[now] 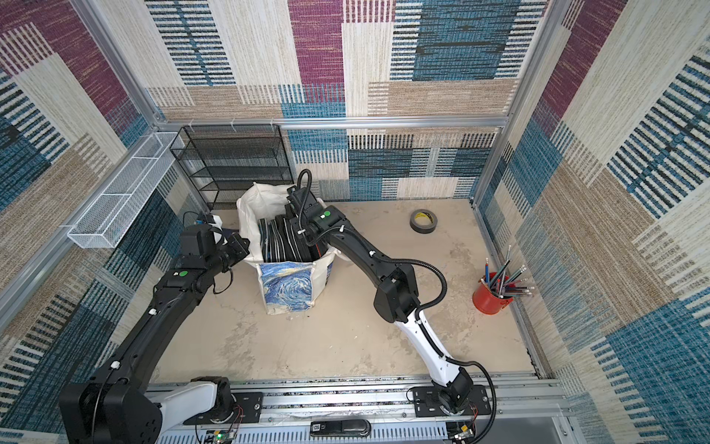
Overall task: Remove the ping pong set from the canvas bag
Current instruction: Pick up the ping pong set from the canvas bag.
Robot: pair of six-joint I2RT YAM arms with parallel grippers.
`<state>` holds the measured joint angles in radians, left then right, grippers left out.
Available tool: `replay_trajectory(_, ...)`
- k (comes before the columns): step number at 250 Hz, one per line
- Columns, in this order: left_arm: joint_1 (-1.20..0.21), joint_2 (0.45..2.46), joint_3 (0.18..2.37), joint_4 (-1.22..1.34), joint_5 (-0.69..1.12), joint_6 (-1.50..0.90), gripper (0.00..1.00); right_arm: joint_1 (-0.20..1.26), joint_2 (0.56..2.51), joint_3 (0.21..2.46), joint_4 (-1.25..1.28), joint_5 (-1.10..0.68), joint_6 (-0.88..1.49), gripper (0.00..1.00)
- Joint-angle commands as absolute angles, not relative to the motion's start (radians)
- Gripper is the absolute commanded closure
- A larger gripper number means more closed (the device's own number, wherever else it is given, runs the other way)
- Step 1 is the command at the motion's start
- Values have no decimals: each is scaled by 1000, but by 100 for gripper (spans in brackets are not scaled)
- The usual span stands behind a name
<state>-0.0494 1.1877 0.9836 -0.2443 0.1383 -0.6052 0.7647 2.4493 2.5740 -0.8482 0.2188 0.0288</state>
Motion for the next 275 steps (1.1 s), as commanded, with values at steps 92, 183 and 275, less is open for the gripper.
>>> replay_trajectory(92,-34,1207,979,-206,124,-597,100,778,2060,2594,-802,203,-14,100)
replay_trajectory(183,-17,1220,970,-192,125,-598,100,778,1988,2589,-777,178,-20,100)
replay_trajectory(275,-12,1228,957,-174,142,-590,100,778,1893,2495,-733,183,-18,100)
